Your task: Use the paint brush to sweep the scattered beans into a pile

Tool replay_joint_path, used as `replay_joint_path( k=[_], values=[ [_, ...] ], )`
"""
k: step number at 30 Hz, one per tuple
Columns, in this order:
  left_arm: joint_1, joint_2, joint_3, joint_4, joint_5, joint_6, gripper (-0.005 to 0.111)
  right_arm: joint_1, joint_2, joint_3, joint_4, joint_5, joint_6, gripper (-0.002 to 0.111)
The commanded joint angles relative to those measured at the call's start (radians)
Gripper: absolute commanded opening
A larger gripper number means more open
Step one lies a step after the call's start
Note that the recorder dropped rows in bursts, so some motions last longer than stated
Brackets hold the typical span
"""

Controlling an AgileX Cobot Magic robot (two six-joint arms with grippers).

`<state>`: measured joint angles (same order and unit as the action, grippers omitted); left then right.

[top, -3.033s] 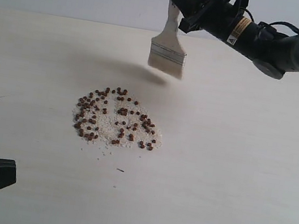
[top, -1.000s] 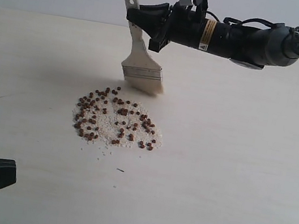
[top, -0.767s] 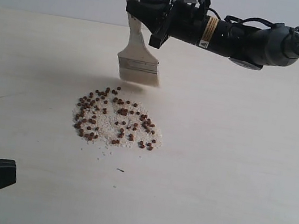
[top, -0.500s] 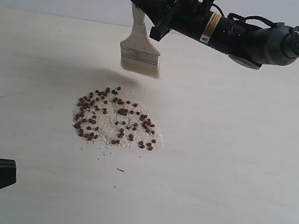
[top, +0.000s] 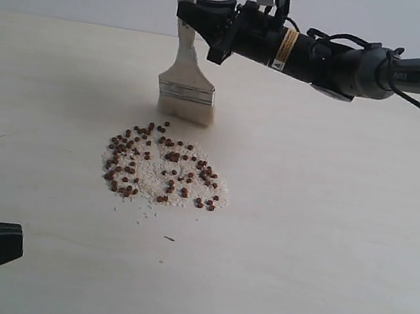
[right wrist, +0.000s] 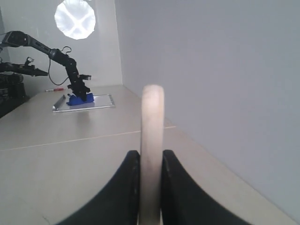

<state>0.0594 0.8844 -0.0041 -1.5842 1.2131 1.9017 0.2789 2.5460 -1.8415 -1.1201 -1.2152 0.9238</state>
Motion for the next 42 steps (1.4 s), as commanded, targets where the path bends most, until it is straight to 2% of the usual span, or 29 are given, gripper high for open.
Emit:
replay_joint_path(
  k=[1, 10, 33, 42],
  values=[
    [0.001, -0.006, 0.004, -0.004, 0.008, 0.006, 0.0, -0.005, 0.002, -0.01, -0.087, -0.006, 0.058, 0.0],
    [0.001, -0.006, 0.004, -0.004, 0.008, 0.006, 0.0, -0.002, 0.002, -0.01, -0.188, -0.006, 0.126, 0.0],
    [0.001, -0.006, 0.004, -0.004, 0.008, 0.006, 0.0, 0.026, -0.001, -0.01, -0.16, -0.006, 0.08, 0.0],
    [0.001, -0.006, 0.004, -0.004, 0.008, 0.006, 0.0, 0.022, -0.09, -0.01, -0.153, -0.006, 0.08, 0.0]
  ],
)
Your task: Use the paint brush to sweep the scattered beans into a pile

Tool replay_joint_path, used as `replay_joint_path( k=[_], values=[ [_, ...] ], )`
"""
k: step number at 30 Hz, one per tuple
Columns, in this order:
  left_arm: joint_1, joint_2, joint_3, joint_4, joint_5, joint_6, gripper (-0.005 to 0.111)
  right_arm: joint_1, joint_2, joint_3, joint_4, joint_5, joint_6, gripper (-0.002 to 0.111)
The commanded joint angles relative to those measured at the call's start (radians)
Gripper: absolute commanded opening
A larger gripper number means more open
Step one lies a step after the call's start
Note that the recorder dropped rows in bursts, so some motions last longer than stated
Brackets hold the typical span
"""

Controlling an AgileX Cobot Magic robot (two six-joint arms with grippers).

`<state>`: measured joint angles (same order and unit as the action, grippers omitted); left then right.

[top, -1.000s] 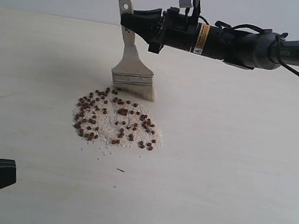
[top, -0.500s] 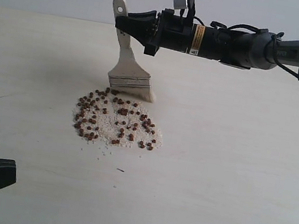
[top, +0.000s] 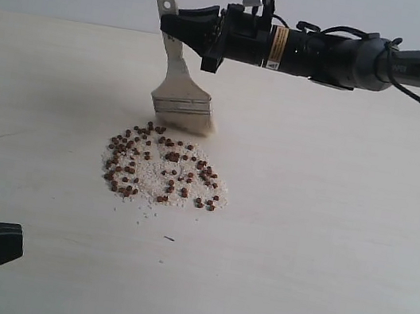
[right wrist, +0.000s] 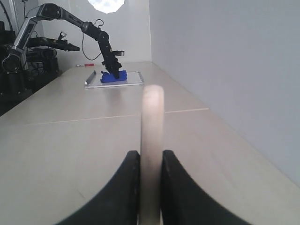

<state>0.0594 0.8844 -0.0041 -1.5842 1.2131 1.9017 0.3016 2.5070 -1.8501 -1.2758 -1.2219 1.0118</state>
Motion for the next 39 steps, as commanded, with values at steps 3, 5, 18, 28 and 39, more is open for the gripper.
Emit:
replay_joint_path(
  k=[3, 5, 18, 28, 39],
  values=[
    [0.001, -0.006, 0.004, -0.004, 0.008, 0.006, 0.0, -0.001, -0.06, -0.002, 0.003, 0.001, -0.008, 0.0],
    [0.001, -0.006, 0.004, -0.004, 0.008, 0.006, 0.0, -0.001, -0.06, -0.004, 0.004, 0.001, -0.014, 0.0],
    [0.001, -0.006, 0.004, -0.004, 0.008, 0.006, 0.0, 0.008, -0.049, -0.004, -0.049, 0.001, -0.011, 0.0],
    [0.001, -0.006, 0.004, -0.004, 0.008, 0.006, 0.0, 0.042, -0.049, 0.001, -0.087, 0.001, 0.013, 0.0],
    [0.001, -0.006, 0.004, -0.004, 0.008, 0.006, 0.0, 0.055, -0.049, 0.001, -0.252, 0.001, 0.146, 0.0]
  ],
)
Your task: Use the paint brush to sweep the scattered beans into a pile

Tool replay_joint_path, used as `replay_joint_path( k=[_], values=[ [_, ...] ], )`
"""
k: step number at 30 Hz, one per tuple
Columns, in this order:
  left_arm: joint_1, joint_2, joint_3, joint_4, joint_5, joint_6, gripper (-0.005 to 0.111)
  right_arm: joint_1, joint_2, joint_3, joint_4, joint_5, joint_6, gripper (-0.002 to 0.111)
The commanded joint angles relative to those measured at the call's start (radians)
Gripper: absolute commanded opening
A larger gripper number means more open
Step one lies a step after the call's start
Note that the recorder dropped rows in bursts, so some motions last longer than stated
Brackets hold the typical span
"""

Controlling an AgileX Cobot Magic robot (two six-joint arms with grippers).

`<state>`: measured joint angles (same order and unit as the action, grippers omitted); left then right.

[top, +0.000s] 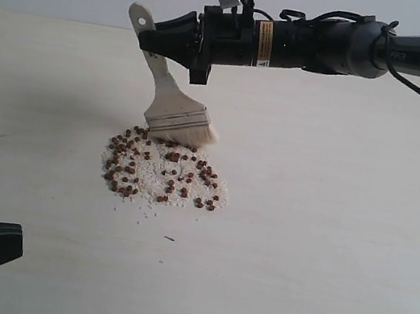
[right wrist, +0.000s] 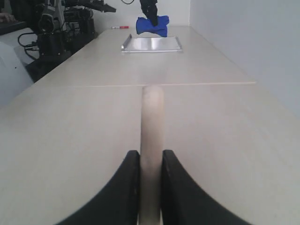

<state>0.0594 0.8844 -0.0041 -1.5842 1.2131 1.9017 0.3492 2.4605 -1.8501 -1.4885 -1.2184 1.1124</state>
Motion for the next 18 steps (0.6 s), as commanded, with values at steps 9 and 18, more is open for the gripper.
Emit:
replay_joint_path(
  k=[9, 18],
  values=[
    [0.001, -0.006, 0.004, -0.004, 0.008, 0.006, 0.0, 0.035, -0.025, 0.001, -0.048, -0.003, 0.061, 0.0],
    [0.001, -0.006, 0.004, -0.004, 0.008, 0.008, 0.0, 0.035, -0.067, -0.003, -0.073, -0.003, 0.063, 0.0]
  ],
)
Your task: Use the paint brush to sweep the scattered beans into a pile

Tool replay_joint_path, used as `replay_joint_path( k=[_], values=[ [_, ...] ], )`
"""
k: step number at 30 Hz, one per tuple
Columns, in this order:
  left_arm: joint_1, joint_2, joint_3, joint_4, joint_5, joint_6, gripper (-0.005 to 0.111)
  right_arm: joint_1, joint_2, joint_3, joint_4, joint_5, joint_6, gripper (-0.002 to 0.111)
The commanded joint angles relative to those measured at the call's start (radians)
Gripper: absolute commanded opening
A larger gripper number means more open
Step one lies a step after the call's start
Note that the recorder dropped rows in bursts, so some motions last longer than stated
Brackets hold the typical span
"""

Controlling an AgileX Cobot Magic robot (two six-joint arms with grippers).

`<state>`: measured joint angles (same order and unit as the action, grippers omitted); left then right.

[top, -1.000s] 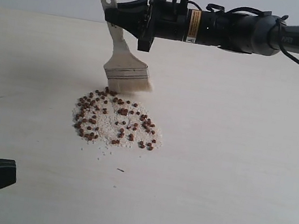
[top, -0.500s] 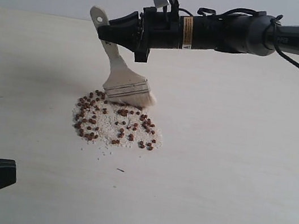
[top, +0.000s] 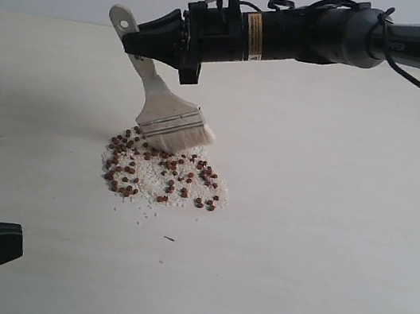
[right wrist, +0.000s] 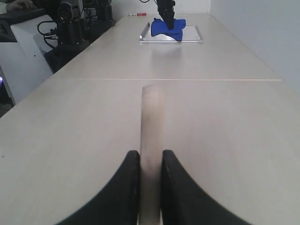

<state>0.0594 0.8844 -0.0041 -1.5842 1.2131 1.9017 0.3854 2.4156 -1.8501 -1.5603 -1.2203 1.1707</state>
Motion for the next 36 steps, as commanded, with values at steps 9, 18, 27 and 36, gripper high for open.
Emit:
replay_joint_path(
  k=[9, 18, 27, 36],
  values=[
    [0.001, -0.006, 0.004, -0.004, 0.008, 0.008, 0.0, -0.001, -0.027, -0.003, 0.015, -0.001, 0.0, 0.0],
    [0.001, -0.006, 0.004, -0.004, 0.008, 0.005, 0.0, -0.004, -0.107, -0.003, 0.003, -0.001, 0.005, 0.0],
    [0.001, -0.006, 0.004, -0.004, 0.008, 0.005, 0.0, -0.065, -0.162, 0.037, -0.146, -0.001, 0.166, 0.0],
    [0.001, -0.006, 0.004, -0.004, 0.008, 0.005, 0.0, -0.079, -0.39, 0.247, -0.184, 0.078, 0.335, 0.0]
  ],
)
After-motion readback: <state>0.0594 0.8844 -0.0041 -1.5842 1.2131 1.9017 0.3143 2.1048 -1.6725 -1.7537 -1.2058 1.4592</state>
